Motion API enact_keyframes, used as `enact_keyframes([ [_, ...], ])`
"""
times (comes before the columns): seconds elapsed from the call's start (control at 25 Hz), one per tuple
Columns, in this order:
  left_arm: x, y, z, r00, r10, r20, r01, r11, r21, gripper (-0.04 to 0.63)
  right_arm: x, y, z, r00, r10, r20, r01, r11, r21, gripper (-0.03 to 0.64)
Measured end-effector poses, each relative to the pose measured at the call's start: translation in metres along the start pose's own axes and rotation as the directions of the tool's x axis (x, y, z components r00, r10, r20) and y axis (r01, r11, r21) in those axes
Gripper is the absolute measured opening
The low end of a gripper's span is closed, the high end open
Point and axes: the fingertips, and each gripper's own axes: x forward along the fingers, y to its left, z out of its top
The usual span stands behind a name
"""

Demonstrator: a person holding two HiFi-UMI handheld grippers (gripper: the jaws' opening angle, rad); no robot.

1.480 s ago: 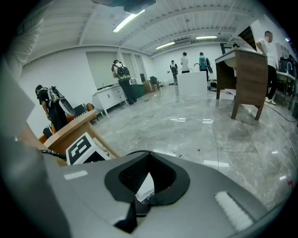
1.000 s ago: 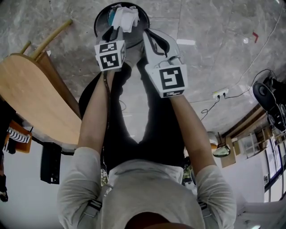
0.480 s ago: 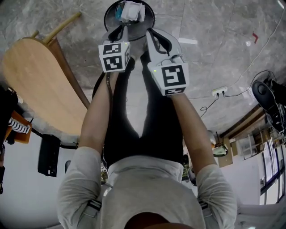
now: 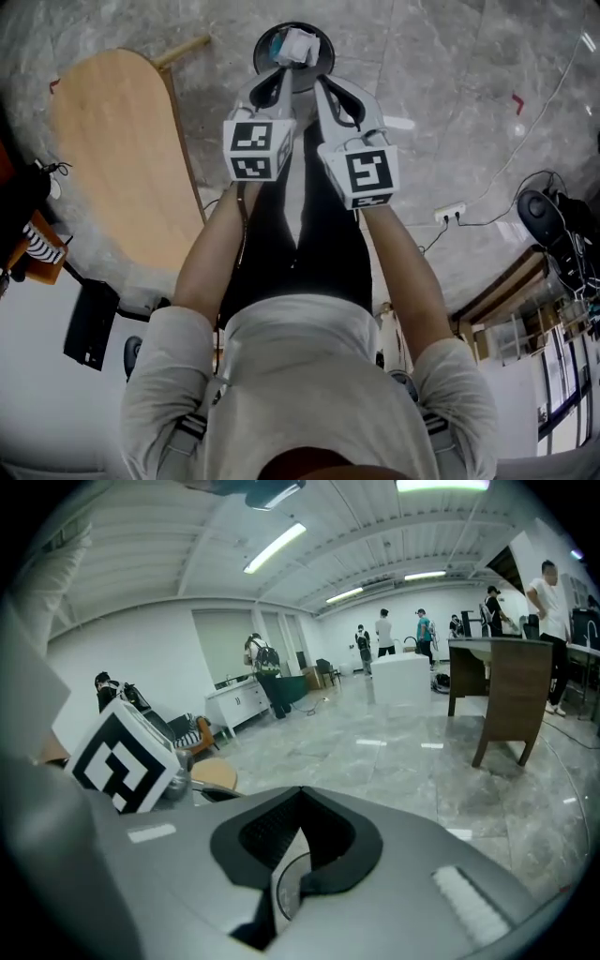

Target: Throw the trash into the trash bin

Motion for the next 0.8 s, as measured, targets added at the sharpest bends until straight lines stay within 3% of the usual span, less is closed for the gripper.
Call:
enact_keyframes([
  [0.16, -0.071, -0.017, 0.063, 0.989, 0.025, 0.147, -0.033, 0.998, 0.051, 0.019, -0.043, 0.024, 0.064, 0.997, 0.008, 0.079, -0.003, 0.998, -0.059, 0.008],
  [0.44, -0.172, -0.061, 0.156, 0.948, 0.017, 0.316, -0.049, 0.994, 0.095, 0.019, -0.121, 0.061, 0.167, 0.978, 0.056, 0.201, -0.025, 0.987, -0.156, 0.008],
  [0.6, -0.234, -0.091, 0.194, 0.916, -0.001, 0.401, -0.061, 0.988, 0.142, 0.019, -0.156, 0.093, 0.214, 0.959, 0.091, 0.268, -0.032, 0.976, -0.218, 0.008],
  [0.8, -0.296, -0.110, 0.226, 0.868, -0.008, 0.496, -0.068, 0.988, 0.136, 0.018, -0.189, 0.131, 0.265, 0.937, 0.139, 0.320, -0.037, 0.951, -0.306, 0.008],
])
